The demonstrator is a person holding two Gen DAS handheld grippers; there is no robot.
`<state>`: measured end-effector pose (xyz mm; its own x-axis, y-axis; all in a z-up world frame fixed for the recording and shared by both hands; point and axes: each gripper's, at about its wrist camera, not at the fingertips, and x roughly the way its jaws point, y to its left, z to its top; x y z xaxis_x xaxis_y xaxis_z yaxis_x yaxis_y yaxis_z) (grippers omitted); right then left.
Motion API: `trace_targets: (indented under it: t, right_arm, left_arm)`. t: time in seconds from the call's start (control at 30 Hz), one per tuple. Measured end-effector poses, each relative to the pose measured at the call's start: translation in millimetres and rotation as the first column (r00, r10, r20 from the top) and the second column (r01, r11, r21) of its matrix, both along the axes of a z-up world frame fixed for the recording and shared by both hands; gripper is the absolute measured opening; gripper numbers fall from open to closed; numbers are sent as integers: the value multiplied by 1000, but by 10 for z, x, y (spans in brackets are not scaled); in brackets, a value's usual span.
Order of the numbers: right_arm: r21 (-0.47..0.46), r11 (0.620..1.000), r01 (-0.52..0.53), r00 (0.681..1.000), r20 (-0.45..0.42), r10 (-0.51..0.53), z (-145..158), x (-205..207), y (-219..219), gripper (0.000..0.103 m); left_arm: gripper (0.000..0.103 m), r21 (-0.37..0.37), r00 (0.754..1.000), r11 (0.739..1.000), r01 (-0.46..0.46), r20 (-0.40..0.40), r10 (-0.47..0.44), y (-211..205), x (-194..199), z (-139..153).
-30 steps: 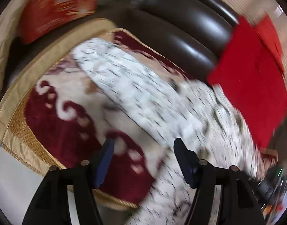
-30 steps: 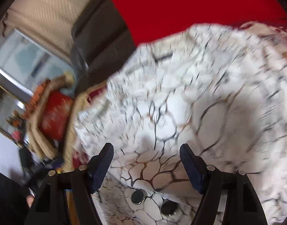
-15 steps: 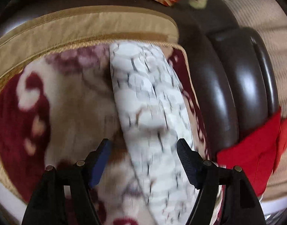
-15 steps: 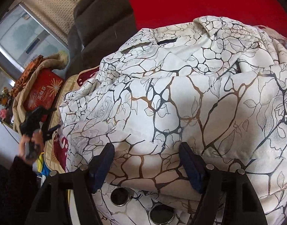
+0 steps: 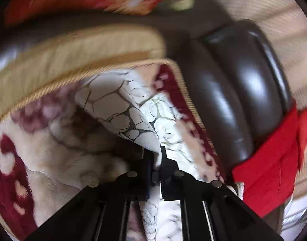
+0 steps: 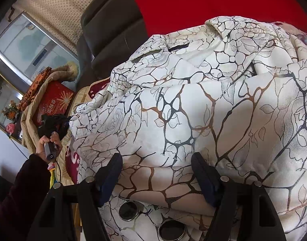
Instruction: Fold large clothes
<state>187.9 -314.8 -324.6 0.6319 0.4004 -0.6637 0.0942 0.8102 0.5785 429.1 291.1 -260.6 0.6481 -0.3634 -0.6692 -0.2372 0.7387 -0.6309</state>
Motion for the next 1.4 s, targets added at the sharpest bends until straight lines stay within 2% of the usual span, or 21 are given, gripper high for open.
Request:
trace_targets:
  t: [0.13, 0.2, 0.27, 0.37, 0.43, 0.47, 0.53, 0.57, 0.6, 0.63, 0.7, 0.8, 0.87, 0.97, 1.13, 1.17, 1.2, 1.23, 1.27, 1.33, 1.4]
  right_arm:
    - [94, 995, 20, 1000, 0, -20, 60, -20, -131, 73]
    - [121, 992, 43, 999, 20, -46, 147, -71, -222, 73]
    - [136, 988, 67, 996, 55, -75, 272, -158, -340, 73]
    - [149, 983, 105, 989, 90, -119, 417, -294, -518, 73]
    - [162, 978, 129, 983, 109, -148, 506, -409, -653, 73]
    - [171, 975, 140, 980, 115, -161, 548, -470, -722, 74]
    - [191, 971, 147, 979, 114, -170, 598, -568, -829, 76]
    - [195, 969, 151, 978, 114, -176, 608, -619, -879, 76]
    - [195, 969, 153, 978, 113, -177, 605, -651, -915, 76]
    - [197, 969, 151, 978, 111, -175, 599, -661, -927, 76]
    - [208, 966, 151, 979, 103, -175, 544, -656, -961, 76]
    - [234, 962, 144, 983, 74, -165, 427, -583, -936, 76]
    - [228, 965, 131, 987, 61, -149, 368, -519, -869, 76]
    - [194, 975, 107, 991, 52, -119, 316, -428, -752, 76]
    - [162, 983, 91, 993, 55, -101, 295, -307, -652, 76]
    - [158, 983, 90, 993, 57, -100, 294, -297, -642, 76]
    - [152, 984, 90, 994, 54, -100, 291, -280, -636, 76]
    - [150, 984, 91, 994, 51, -100, 287, -265, -635, 75]
    - [149, 985, 91, 994, 49, -99, 279, -254, -630, 75]
    - [147, 985, 91, 994, 49, -100, 276, -248, -625, 73]
    - [150, 984, 100, 993, 50, -108, 281, -262, -636, 72]
  left_arm:
    - [3, 101, 984, 987, 125, 118, -137, -430, -161, 589]
    - [3, 169, 954, 963, 210, 183, -240, -764, -328, 945]
    - [3, 243, 911, 927, 286, 232, -342, -1141, -512, 1254]
    - [3, 395, 839, 841, 369, 247, -484, -1755, -779, 1632]
    - [3, 419, 832, 830, 367, 251, -495, -1826, -882, 1750]
    - [3, 405, 839, 839, 364, 248, -484, -1790, -906, 1767]
    - [26, 376, 877, 862, 338, 207, -434, -1615, -796, 1699]
    - [63, 348, 916, 891, 291, 167, -364, -1380, -709, 1574]
    - [88, 325, 941, 913, 247, 145, -306, -1206, -690, 1487]
    - [89, 289, 970, 942, 169, 123, -211, -929, -667, 1327]
    - [89, 231, 992, 968, 92, 63, -109, -546, -609, 1040]
    - [89, 107, 998, 994, 3, -62, 4, -51, -478, 464]
    - [89, -16, 995, 998, -55, -82, 54, 139, -463, 178]
    - [88, -136, 994, 985, -105, -19, 103, 248, -366, -43]
    - [85, -153, 998, 987, -49, 31, 55, 148, 18, -263]
    - [71, -145, 999, 989, -39, 22, 43, 120, 104, -328]
    - [40, -121, 1000, 992, -31, -1, 31, 86, 178, -367]
    - [22, -91, 999, 996, -24, -39, 20, 55, 254, -436]
    - [8, -67, 997, 998, -22, -69, 18, 33, 276, -461]
    - [6, -37, 997, 999, -20, -69, 17, 7, 279, -437]
    - [3, -3, 1000, 1000, 6, -13, -6, -74, 218, -238]
